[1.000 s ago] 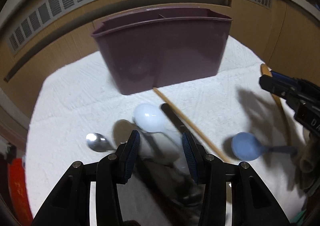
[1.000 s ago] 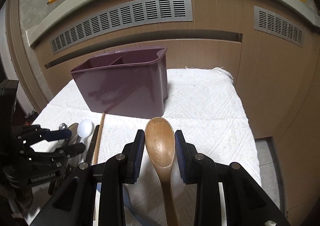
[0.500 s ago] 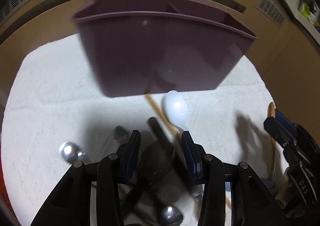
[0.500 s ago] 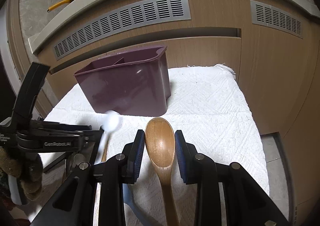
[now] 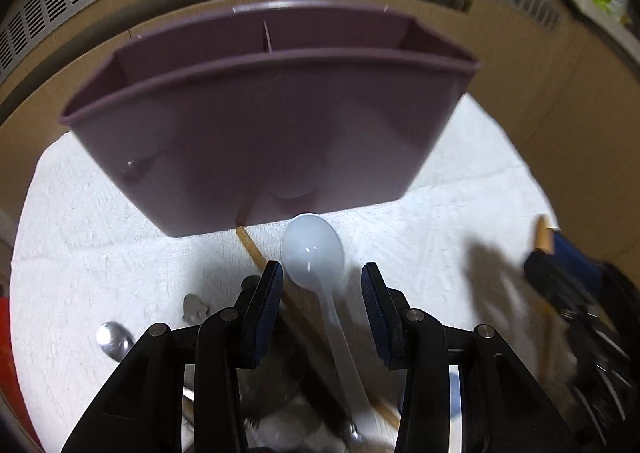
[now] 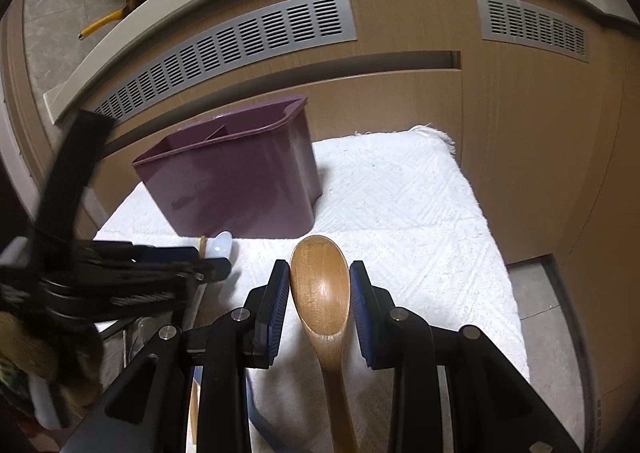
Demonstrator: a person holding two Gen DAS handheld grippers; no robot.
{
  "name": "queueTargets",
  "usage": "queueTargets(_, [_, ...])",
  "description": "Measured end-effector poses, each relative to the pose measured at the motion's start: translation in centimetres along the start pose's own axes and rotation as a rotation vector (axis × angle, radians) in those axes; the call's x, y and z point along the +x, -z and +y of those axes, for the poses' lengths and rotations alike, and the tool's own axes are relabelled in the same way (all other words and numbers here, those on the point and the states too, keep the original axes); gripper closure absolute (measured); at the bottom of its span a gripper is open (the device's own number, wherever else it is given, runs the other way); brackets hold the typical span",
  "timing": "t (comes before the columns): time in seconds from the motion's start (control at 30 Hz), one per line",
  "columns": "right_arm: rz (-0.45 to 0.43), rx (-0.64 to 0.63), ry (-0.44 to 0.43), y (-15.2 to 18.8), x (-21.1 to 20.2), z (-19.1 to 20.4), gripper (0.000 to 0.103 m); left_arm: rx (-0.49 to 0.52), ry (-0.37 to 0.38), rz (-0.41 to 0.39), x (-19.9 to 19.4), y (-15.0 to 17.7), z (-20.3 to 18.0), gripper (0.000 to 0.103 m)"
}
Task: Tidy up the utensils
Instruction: 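Move the left tool toward the white plastic spoon while the right holds the wooden spoon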
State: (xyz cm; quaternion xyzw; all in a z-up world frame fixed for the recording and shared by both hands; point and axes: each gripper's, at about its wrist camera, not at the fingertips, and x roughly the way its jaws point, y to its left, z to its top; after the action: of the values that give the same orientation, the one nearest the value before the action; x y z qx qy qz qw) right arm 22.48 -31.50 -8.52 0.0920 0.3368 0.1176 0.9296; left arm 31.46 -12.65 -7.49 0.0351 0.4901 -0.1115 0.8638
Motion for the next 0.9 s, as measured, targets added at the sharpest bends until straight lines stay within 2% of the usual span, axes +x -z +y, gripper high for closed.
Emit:
queueTargets(0.1, [0.007,0.022,0.001,-0.1,0.1,-0.4,0.075,0.019,-0.082,-0.031,0.6,-0.5,-0.5,0.061])
queueTargets(0.37, [0.013,0.02,0.004,-0.1,0.2,-0.3,0.075,0.078,-0.134,-0.058,1.9,-1.3,-1.7,0.061])
queueTargets(0.43, [0.013,0.02,0.003,-0.2,0.2,-0.3,0.075,0.057,-0.13,-0.047,2.4,-2.0,-2.0,0.061])
queueTargets(0.5, [0.014,0.019,0.004,-0.1,0.3,-0.3,0.075,0.037,-0.112,-0.036,2.5,-2.4,-1.7,0.061])
queueTargets(0.57, [0.019,0.015,0.004,-0.2,0.4,-0.3,0.075,0.024,-0.09,-0.042,2.1,-2.2,-1.3,0.068])
queueTargets(0.63, [0.025,0.009,-0.003,-0.3,0.4,-0.2,0.075,-0.014,-0.002,-0.046,1.2,-1.8,-0.4,0.068])
queueTargets(0.67, [0.024,0.004,-0.011,-0.4,0.3,-0.2,0.075,-0.033,0.048,-0.071,0.0,-1.2,0.3,0.068])
queueTargets(0.73, [-0.001,-0.018,-0.032,-0.7,-0.7,0.1,0.075,-0.02,0.084,-0.152,-2.6,0.0,1.0,0.069])
queueTargets(0.77, [-0.017,-0.028,-0.042,-0.8,-1.2,0.3,0.075,-0.008,0.091,-0.192,-3.9,0.6,1.2,0.091])
queueTargets(0.83, [-0.045,-0.052,-0.061,-1.0,-2.1,0.8,0.075,-0.006,0.124,-0.223,-5.7,1.4,1.8,0.093])
queueTargets(0.9, [-0.059,-0.071,-0.066,-1.2,-2.3,1.4,0.075,0.005,0.111,-0.259,-7.0,2.1,2.3,0.093])
